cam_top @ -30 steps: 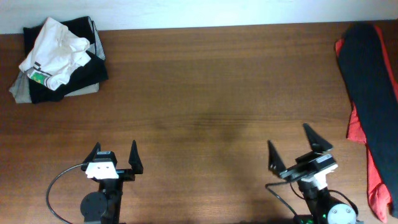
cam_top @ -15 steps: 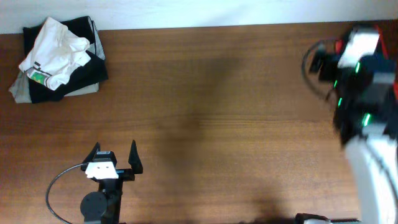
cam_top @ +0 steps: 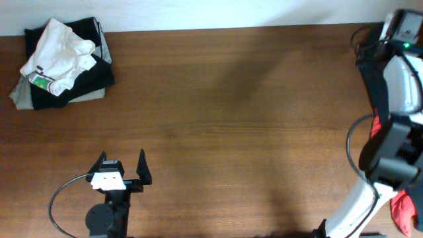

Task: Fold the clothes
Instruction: 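Grasp the dark green garment from the pile with the right gripper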

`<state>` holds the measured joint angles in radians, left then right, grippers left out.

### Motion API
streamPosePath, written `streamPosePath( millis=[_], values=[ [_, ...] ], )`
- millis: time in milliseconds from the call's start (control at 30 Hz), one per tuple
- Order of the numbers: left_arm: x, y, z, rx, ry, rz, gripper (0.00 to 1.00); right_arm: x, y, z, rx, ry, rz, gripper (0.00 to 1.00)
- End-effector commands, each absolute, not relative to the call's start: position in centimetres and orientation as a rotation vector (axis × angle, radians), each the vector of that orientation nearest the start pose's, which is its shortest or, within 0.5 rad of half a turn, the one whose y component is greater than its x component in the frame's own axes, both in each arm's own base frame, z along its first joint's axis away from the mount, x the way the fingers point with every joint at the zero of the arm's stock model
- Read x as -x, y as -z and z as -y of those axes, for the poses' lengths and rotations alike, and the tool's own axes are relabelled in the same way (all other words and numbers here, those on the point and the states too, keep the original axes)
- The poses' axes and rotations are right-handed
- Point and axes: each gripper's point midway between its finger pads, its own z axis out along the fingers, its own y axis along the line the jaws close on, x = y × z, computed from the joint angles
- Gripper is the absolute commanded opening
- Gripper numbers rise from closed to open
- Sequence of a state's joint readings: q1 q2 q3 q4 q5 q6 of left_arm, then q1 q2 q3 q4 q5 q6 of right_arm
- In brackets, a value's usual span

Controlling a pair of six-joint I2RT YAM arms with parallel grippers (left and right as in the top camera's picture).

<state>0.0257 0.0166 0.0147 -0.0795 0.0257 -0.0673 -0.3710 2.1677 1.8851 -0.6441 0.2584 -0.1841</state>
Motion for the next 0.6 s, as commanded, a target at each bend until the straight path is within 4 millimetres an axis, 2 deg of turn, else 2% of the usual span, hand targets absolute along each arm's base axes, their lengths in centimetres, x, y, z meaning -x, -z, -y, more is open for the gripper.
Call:
streamPosePath(
  millis=[0,67,133,200,267,300,400,500,567],
  values=[
    [-24.6,-15.5,-0.3,0.048,0.037,-1.654,0.99,-49.8,-6.1,26.9,-0.325,0.684,-2.664,0.99],
    [-24.6,-15.5,-0.3,0.048,0.037,-1.654,0.99,-49.3,-2.7,27.4,-0.308,0.704,-2.726,0.96],
    [-24.6,-15.5,-0.3,0.048,0.037,-1.654,0.99,-49.2,-1.1,27.5,-0.274,0.713,-2.755,0.93],
    [-24.6,-15.5,-0.3,0.048,0.037,-1.654,0.99,-49.2,-0.6,27.7,-0.278,0.725,-2.756,0.92],
    [-24.6,-15.5,-0.3,0.049,0.037,-1.654,0.99,-49.3,-0.6,28.0,-0.284,0.744,-2.748,0.85],
    [-24.6,-15.5,-0.3,0.048,0.037,-1.654,0.99,-49.2,-0.6,28.2,-0.289,0.745,-2.746,0.79],
    [-24.6,-15.5,-0.3,0.048,0.037,-1.654,0.99,-48.9,-0.6,28.7,-0.306,0.748,-2.747,0.52],
    [-24.6,-15.5,-0.3,0.048,0.037,-1.654,0.99,-48.2,-0.6,29.9,-0.340,0.753,-2.748,0.44],
    [-24.6,-15.5,-0.3,0.048,0.037,-1.654,0.99,-47.8,-0.6,30.4,-0.360,0.755,-2.747,0.30]
  ],
)
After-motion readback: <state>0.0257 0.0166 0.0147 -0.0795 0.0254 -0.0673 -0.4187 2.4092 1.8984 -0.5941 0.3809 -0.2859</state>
